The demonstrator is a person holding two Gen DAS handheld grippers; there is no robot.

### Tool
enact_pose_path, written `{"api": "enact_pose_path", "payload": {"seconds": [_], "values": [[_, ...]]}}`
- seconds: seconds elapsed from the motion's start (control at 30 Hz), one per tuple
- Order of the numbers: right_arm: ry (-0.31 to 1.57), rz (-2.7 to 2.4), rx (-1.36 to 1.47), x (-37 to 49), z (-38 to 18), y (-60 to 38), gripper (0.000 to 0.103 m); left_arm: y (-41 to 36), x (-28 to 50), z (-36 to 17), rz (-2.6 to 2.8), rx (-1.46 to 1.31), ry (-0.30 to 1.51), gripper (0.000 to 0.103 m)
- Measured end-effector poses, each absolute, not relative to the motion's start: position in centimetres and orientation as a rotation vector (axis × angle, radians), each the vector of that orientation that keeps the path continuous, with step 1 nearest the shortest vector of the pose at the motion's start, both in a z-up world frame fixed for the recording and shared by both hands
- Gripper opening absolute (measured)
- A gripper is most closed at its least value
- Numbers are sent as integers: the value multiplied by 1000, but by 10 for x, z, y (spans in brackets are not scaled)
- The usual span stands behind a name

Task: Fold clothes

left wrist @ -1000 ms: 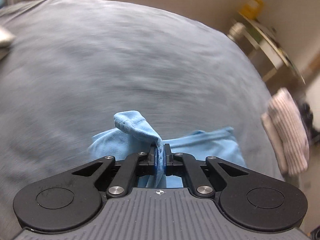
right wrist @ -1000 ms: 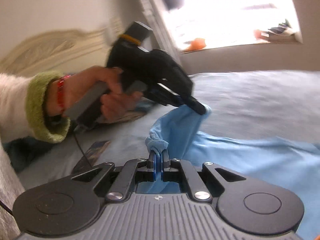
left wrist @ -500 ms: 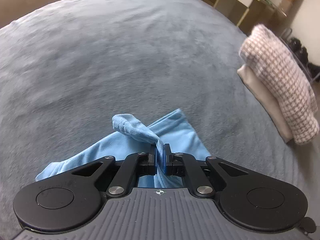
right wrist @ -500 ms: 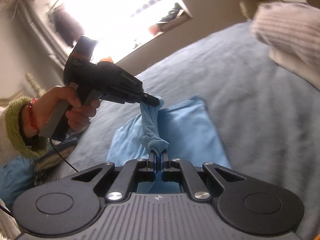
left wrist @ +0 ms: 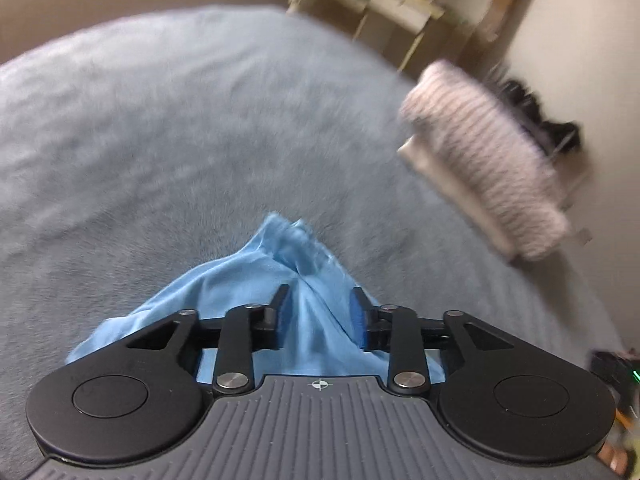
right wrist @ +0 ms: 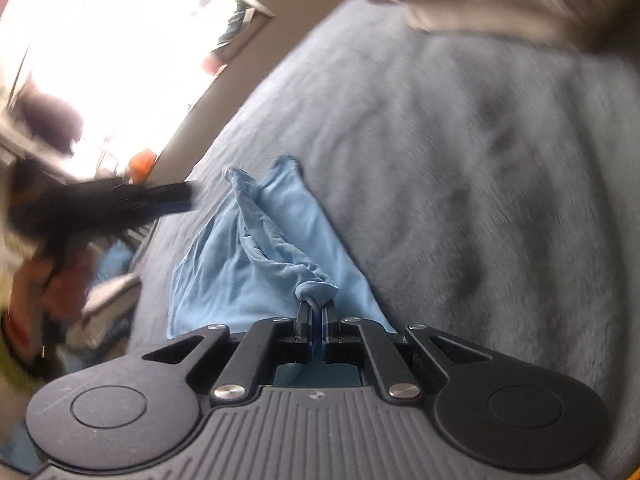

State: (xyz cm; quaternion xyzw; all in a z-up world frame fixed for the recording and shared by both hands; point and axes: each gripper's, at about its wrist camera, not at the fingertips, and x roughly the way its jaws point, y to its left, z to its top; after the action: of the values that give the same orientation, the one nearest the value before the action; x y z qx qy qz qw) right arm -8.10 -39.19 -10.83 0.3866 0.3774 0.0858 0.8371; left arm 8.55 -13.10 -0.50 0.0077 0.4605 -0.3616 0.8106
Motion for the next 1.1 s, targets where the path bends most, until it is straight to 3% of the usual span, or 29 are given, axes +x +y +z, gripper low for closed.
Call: {"api": "enact_pose_path", "payload": {"seconds": [0.3,0.77,0.87,1.0,1.1], "values": [[851,149,1103,-80,-127,-407,4,-109,-33,-43,-980,240,1083,35],[885,89,1097,-77,-127,-406,4,-92,-123,-77,-909,581,863,28],[887,84,1094,-78,-128,-405,4,-92,-129,-81,-885,624,848,23],[866,87,1059,-83,-123,-404,3,-89,-130,-79,-861,624,834,3],[838,99,1026,-88,-114,-404,3,-82,-131,-74,-864,599,813,0]]}}
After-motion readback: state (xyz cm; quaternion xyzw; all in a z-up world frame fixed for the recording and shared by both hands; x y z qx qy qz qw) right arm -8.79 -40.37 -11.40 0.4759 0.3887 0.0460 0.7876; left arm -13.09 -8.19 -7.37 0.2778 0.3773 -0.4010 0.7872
